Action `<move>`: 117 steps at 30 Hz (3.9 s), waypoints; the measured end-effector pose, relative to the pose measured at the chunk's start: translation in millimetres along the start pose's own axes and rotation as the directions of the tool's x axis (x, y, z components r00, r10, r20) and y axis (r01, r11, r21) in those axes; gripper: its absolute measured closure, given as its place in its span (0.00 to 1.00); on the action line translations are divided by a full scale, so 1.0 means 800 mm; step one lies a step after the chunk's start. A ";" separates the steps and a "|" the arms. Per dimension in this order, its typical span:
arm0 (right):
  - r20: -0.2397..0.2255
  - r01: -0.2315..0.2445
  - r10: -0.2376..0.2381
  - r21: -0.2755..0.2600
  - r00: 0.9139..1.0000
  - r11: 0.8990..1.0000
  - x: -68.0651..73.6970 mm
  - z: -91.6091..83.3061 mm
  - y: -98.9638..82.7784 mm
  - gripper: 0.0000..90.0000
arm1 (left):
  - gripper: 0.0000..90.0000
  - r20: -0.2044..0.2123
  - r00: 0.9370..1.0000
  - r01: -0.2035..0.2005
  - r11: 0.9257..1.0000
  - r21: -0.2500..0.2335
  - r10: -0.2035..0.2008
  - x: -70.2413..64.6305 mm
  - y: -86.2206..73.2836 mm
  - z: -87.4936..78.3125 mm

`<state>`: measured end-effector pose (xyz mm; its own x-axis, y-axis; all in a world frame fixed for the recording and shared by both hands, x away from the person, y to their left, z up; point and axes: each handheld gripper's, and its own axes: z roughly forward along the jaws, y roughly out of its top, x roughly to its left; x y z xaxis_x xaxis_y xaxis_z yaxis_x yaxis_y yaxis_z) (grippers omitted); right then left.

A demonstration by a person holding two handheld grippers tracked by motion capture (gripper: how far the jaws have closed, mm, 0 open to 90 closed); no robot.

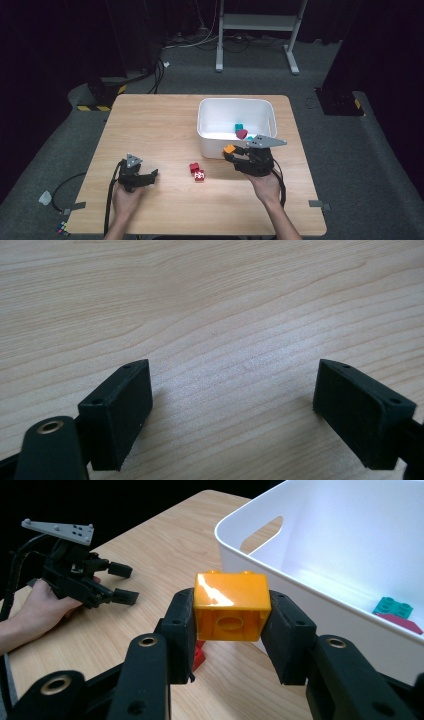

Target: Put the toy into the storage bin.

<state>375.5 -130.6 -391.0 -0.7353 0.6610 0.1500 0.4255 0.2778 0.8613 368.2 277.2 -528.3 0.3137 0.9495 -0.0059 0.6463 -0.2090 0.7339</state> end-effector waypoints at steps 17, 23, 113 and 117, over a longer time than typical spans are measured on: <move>0.054 -0.029 0.032 -0.039 0.998 0.999 -0.025 -0.022 0.038 0.65 | 0.18 0.001 1.000 -0.001 1.000 -0.002 0.001 0.000 0.000 0.000; 0.087 -0.046 0.049 -0.038 0.995 0.998 -0.038 -0.022 0.048 0.65 | 0.18 0.003 1.000 -0.001 1.000 -0.002 0.001 0.000 0.000 0.000; 0.121 -0.060 0.072 -0.094 0.990 0.994 -0.028 0.008 0.011 0.44 | 0.18 0.004 1.000 -0.006 1.000 0.000 0.006 0.000 0.000 0.000; 0.098 -0.042 0.052 -0.101 0.994 0.994 -0.017 0.003 0.003 0.44 | 0.18 0.005 1.000 -0.006 1.000 0.000 0.006 0.000 0.000 0.000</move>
<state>387.9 -136.9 -392.3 -0.6573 0.7394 0.1462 0.4004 0.1783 0.8988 368.6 277.2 -528.3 0.3206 0.9472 -0.0048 0.6444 -0.2144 0.7340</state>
